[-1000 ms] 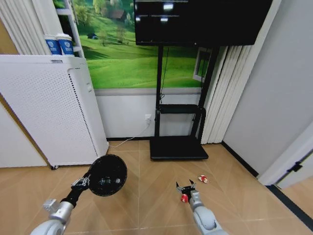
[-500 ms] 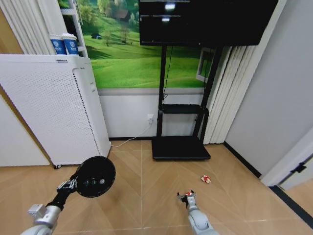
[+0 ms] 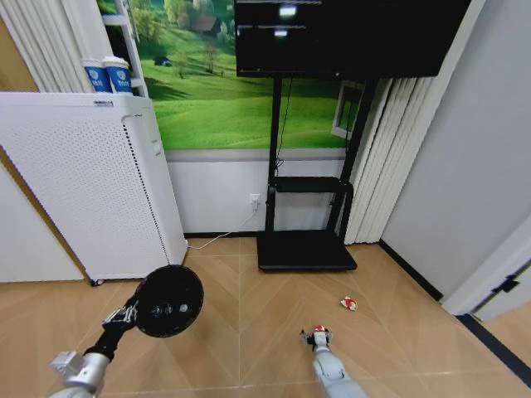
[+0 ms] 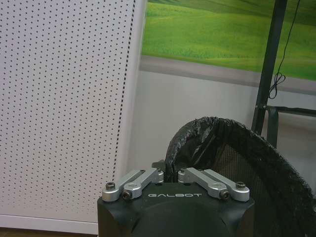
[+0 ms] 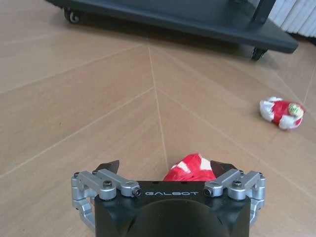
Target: Pick up the trash bin and place the garbage on the floor into it.
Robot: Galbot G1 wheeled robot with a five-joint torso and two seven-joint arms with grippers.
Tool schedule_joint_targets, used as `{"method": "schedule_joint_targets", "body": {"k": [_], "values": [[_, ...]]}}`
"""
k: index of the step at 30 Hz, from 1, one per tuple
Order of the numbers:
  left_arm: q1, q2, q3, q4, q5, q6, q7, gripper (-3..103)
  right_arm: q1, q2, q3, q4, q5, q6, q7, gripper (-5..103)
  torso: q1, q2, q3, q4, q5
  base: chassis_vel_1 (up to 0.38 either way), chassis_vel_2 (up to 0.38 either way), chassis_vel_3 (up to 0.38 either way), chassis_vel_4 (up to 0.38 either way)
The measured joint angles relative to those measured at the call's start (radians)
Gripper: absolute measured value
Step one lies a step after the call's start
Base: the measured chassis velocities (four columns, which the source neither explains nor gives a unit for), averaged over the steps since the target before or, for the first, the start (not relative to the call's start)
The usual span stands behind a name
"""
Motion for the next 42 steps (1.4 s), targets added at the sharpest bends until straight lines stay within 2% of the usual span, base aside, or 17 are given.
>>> {"method": "schedule_joint_targets", "body": {"k": [3, 4, 7, 9, 10, 12, 13, 14, 16, 17, 19, 20, 29, 31, 35, 37, 42], "values": [[0.007, -0.002, -0.003, -0.005, -0.004, 0.000, 0.000, 7, 0.025, 0.015, 0.009, -0.055, -0.015, 0.002, 0.006, 100, 0.000, 0.000, 0.000, 0.0001, 0.0000, 0.000, 0.000, 0.000, 0.000], [0.011, -0.004, -0.006, -0.010, -0.009, 0.000, 0.000, 7, 0.036, 0.020, 0.015, -0.080, -0.019, 0.007, 0.009, 103, 0.000, 0.000, 0.000, 0.0003, -0.0001, 0.000, 0.000, 0.000, 0.000], [0.020, -0.006, -0.008, -0.024, -0.022, 0.000, -0.001, 7, 0.042, 0.021, 0.020, -0.103, -0.020, 0.012, 0.011, 100, 0.000, 0.000, 0.000, 0.0002, -0.0001, 0.000, 0.000, 0.000, 0.000], [0.025, -0.006, -0.011, -0.033, -0.029, 0.000, 0.000, 7, 0.042, 0.020, 0.023, -0.110, -0.012, 0.014, 0.009, 90, 0.000, 0.000, 0.000, -0.0001, -0.0001, 0.000, 0.000, 0.000, 0.000], [0.025, -0.006, -0.011, -0.033, -0.029, 0.000, 0.000, 7, 0.042, 0.020, 0.023, -0.110, -0.012, 0.014, 0.009, 90, 0.000, 0.000, 0.000, -0.0001, -0.0001, 0.000, 0.000, 0.000, 0.000], [0.025, -0.003, -0.012, -0.034, -0.030, 0.000, 0.000, 7, 0.037, 0.017, 0.026, -0.106, -0.003, 0.015, 0.003, 79, 0.000, 0.000, 0.000, -0.0001, -0.0004, 0.000, 0.000, 0.000, 0.000], [0.025, -0.003, -0.012, -0.034, -0.030, 0.000, 0.000, 7, 0.037, 0.017, 0.026, -0.106, -0.003, 0.015, 0.003, 79, 0.000, 0.000, 0.000, -0.0001, -0.0004, 0.000, 0.000, 0.000, 0.000], [0.025, -0.002, -0.012, -0.034, -0.030, 0.000, -0.001, 7, 0.031, 0.015, 0.027, -0.100, 0.001, 0.016, -0.003, 68, 0.000, 0.000, 0.000, -0.0001, -0.0004, 0.000, 0.000, 0.000, 0.000], [0.024, -0.002, -0.012, -0.034, -0.030, 0.000, -0.001, 7, 0.028, 0.014, 0.028, -0.098, 0.002, 0.016, -0.006, 68, 0.000, 0.000, 0.000, -0.0001, -0.0005, 0.000, 0.000, 0.000, 0.000], [0.024, -0.003, -0.012, -0.035, -0.031, 0.000, -0.001, 7, 0.025, 0.013, 0.028, -0.097, 0.003, 0.017, -0.009, 58, 0.000, 0.000, 0.000, -0.0001, -0.0007, 0.000, 0.000, 0.000, 0.000], [0.025, -0.004, -0.011, -0.036, -0.031, 0.000, -0.001, 7, 0.024, 0.013, 0.028, -0.098, 0.003, 0.018, -0.013, 58, 0.000, 0.000, 0.000, -0.0002, -0.0008, 0.000, 0.000, 0.000, 0.000], [0.027, -0.006, -0.013, -0.037, -0.032, 0.000, -0.001, 7, 0.025, 0.013, 0.028, -0.100, 0.003, 0.019, -0.017, 47, 0.000, 0.000, 0.000, 0.0000, -0.0006, 0.000, 0.000, 0.000, 0.000], [0.042, -0.008, -0.025, -0.031, -0.033, -0.012, 0.004, 7, 0.019, 0.010, 0.031, -0.093, 0.008, 0.025, -0.024, 28, 0.000, 0.000, 0.000, 0.0003, -0.0001, 0.000, 0.000, 0.000, 0.000], [0.041, -0.008, -0.026, -0.028, -0.034, -0.013, 0.005, 7, 0.009, 0.005, 0.033, -0.077, 0.014, 0.026, -0.025, 19, 0.000, 0.000, 0.000, 0.0004, 0.0003, 0.000, 0.000, 0.000, 0.000], [0.040, -0.008, -0.024, -0.024, -0.034, -0.014, 0.005, 7, -0.005, -0.001, 0.035, -0.058, 0.020, 0.027, -0.026, 15, 0.000, 0.000, 0.000, 0.0003, 0.0003, 0.000, 0.000, 0.000, 0.000], [0.039, -0.009, -0.021, -0.021, -0.032, -0.014, 0.004, 7, -0.023, -0.008, 0.037, -0.036, 0.029, 0.027, -0.028, 5, 0.000, 0.000, 0.000, 0.0000, 0.0004, 0.000, 0.000, 0.000, 0.000], [0.041, -0.013, -0.018, -0.023, -0.040, -0.014, 0.002, 7, -0.041, -0.017, 0.041, -0.016, 0.037, 0.033, -0.035, 1, 0.000, 0.000, 0.000, 0.0001, 0.0002, 0.000, 0.000, 0.000, 0.000]]}}
